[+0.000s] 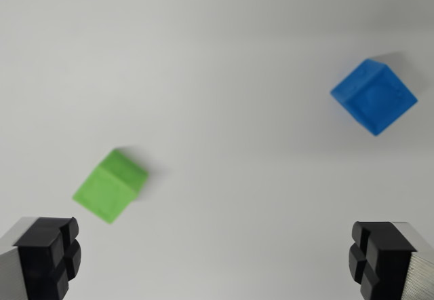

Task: Stack cube

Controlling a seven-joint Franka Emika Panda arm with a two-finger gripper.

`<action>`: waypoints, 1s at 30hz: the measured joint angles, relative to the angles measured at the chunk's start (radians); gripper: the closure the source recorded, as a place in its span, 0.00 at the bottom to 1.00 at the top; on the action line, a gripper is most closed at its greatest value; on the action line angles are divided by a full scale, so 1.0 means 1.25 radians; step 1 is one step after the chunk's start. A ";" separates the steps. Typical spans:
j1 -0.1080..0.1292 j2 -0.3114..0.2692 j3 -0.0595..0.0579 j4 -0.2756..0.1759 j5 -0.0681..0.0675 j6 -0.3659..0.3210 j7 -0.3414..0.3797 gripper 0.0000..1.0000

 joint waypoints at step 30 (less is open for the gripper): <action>-0.007 0.009 -0.005 -0.018 0.000 0.024 -0.057 0.00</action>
